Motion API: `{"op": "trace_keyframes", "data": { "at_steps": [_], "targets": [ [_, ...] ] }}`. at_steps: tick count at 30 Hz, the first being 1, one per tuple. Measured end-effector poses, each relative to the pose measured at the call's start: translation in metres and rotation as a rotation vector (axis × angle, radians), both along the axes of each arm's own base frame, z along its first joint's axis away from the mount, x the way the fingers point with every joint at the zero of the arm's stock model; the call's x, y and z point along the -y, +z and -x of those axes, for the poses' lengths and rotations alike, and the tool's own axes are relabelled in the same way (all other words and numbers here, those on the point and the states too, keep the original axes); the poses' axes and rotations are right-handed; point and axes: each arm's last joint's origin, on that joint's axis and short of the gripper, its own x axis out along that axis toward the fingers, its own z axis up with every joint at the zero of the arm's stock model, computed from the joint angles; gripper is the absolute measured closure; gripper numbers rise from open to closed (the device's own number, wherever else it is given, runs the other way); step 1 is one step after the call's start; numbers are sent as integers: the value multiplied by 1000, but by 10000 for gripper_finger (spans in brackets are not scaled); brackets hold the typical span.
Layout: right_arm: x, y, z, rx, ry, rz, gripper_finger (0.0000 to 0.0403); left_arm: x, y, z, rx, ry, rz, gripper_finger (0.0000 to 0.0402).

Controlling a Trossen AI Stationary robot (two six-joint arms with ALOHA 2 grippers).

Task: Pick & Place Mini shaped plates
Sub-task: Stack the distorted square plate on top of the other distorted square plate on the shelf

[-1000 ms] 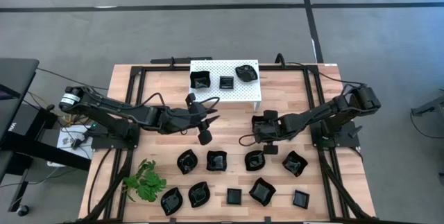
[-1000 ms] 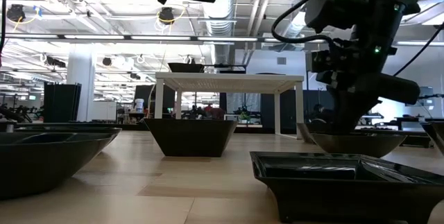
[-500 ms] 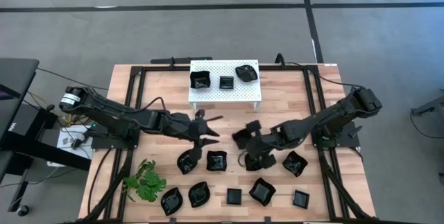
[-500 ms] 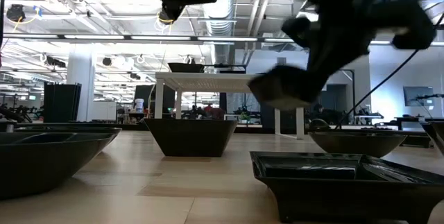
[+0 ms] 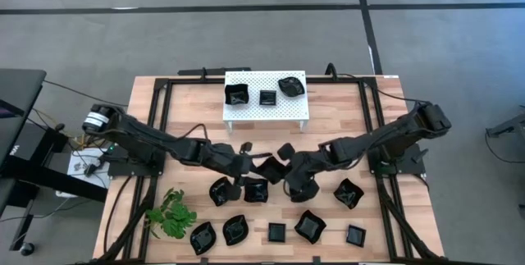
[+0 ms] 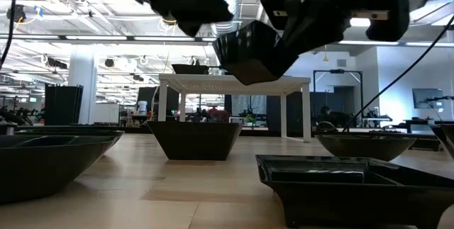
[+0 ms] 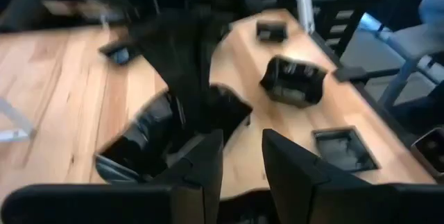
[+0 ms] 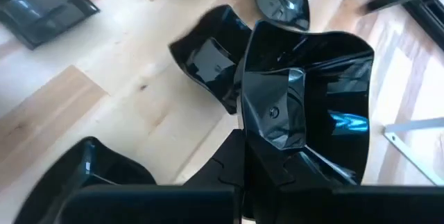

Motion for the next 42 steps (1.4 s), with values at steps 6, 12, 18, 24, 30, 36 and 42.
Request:
{"op": "trace_keyframes", "data": {
  "at_steps": [6, 12, 18, 24, 30, 36, 42],
  "targets": [
    [6, 0, -1, -13, 9, -43, 402, -9, -12, -8, -8, 71, -108, 298],
    [9, 0, -2, -17, 11, -56, 402, -13, -12, -9, -11, 34, -97, 298],
    [13, 0, -4, -8, 2, -55, 403, -11, -12, -8, -15, 24, -77, 298],
    [16, 1, -4, -4, -6, -54, 403, -11, -13, -8, -24, 22, -79, 316],
    [18, 1, -5, 1, 8, -38, 403, -11, -14, -8, -32, 20, -80, 361],
    [18, 2, -6, 21, 7, -42, 396, -11, -14, -7, -34, 14, -77, 393],
    [20, 3, -8, 42, -3, -42, 380, -10, -14, -7, -40, 11, -79, 394]
  ]
}}
